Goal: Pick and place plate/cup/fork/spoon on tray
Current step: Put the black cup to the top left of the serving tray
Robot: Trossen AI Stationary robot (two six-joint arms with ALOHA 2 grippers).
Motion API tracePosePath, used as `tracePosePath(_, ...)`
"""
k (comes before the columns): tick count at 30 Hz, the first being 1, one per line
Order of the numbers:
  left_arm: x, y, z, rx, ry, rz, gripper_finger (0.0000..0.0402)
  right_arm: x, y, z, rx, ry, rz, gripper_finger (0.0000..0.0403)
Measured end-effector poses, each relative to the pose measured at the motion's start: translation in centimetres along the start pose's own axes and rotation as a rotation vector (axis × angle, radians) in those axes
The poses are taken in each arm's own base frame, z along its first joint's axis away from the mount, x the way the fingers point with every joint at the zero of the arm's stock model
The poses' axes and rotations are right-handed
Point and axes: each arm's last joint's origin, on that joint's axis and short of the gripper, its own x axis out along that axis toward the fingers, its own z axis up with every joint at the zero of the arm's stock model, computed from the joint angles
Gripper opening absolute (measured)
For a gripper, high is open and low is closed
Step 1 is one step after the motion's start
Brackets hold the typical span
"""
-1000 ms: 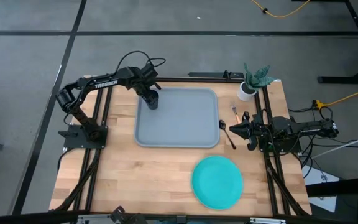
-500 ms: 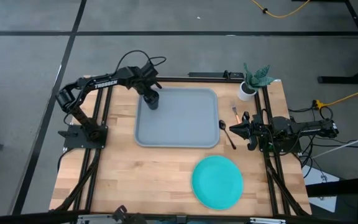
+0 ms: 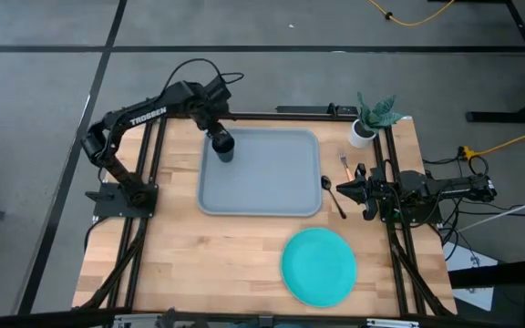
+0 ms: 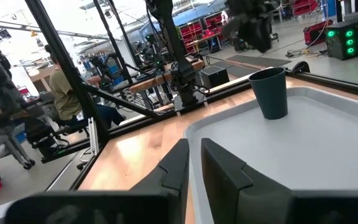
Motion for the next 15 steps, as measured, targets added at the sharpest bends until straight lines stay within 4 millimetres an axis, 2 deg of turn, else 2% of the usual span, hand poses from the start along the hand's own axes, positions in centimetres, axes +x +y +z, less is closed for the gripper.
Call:
tracePosePath(3,-1.1,-1.2,-0.7,-0.051,0.091,-0.043,0.0122,0.0,0.0,0.0,0.000,0.000,0.001,0.0048)
tracePosePath(6,-0.9,-3.4,-1.0,-0.034,0.095,-0.143,0.0122,0.0,0.0,0.0,0.001,0.001,0.001,0.0048)
tracePosePath(11,2.2,-8.5,-1.7,0.125,-0.042,-0.272,0.0122,0.0,0.0,0.0,0.002,0.009,0.014,0.0048)
tracePosePath(15,3.9,-10.6,-2.7,0.191,-0.089,-0.358,0.0122,0.0,0.0,-0.1,0.002,0.009,0.016,0.0048)
